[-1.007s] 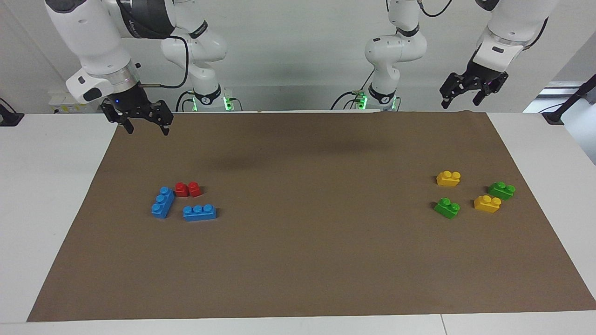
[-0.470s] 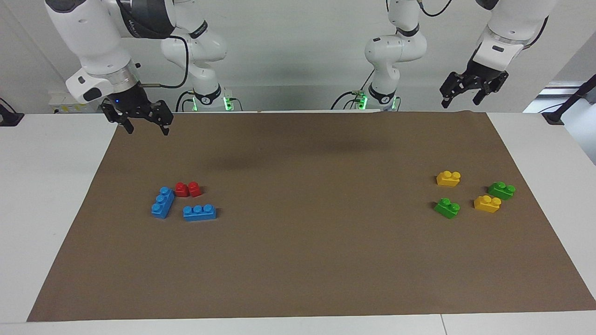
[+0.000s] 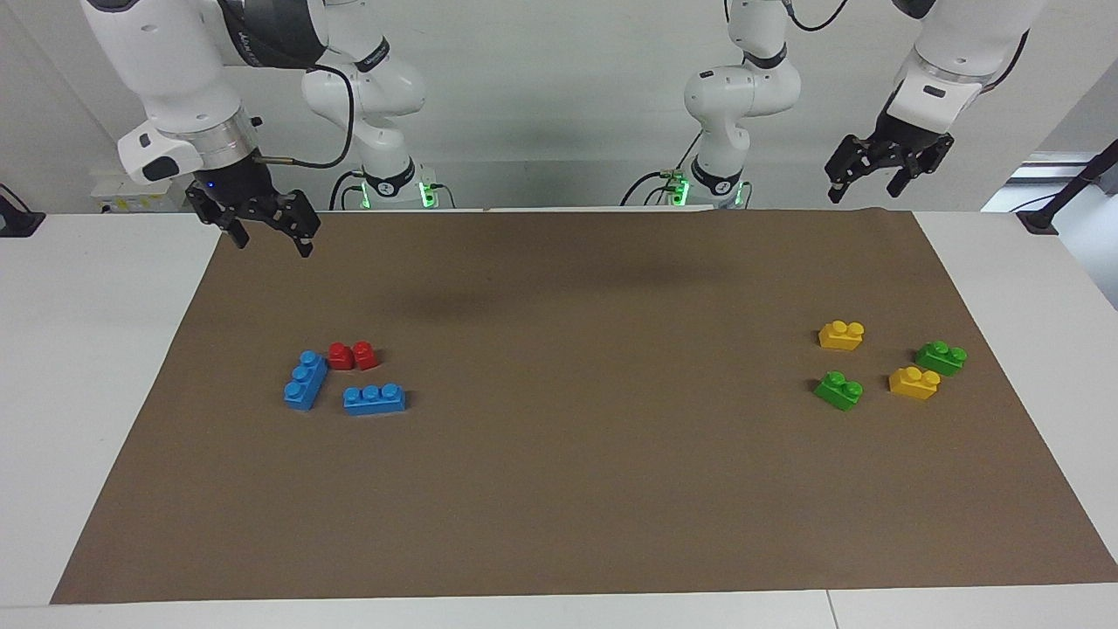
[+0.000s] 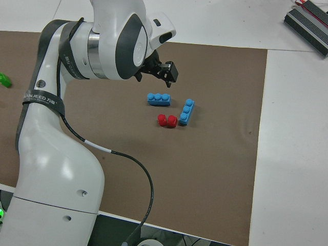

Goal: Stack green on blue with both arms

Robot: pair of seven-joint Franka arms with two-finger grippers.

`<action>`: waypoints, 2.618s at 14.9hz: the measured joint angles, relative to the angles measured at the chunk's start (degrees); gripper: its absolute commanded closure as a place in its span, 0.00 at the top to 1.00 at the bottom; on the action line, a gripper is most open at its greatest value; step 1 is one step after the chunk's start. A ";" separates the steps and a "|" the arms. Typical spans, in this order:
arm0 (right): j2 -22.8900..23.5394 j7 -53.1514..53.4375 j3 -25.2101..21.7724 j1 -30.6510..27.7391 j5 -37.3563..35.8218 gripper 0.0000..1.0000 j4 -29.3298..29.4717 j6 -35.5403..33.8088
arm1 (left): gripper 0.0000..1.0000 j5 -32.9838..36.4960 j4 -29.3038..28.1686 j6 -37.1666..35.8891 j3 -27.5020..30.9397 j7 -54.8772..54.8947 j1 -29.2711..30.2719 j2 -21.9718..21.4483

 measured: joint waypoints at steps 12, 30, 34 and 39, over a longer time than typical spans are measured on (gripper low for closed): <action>7.89 42.08 -0.28 -6.26 20.79 0.94 0.05 3.03 | 1.00 0.00 -2.62 1.62 0.29 -11.31 0.07 -0.96; 26.45 45.25 -0.70 -7.32 28.72 0.95 6.18 5.27 | 1.00 -1.82 -14.74 19.91 0.82 -44.52 1.57 1.30; 27.70 45.23 -0.71 -7.87 28.73 0.95 5.61 5.32 | 1.00 -1.85 -14.79 23.82 0.96 -44.52 2.41 6.66; 28.85 45.20 -0.70 -7.94 29.67 0.95 3.78 5.78 | 1.00 -1.82 -14.55 29.31 0.96 -43.85 2.42 13.38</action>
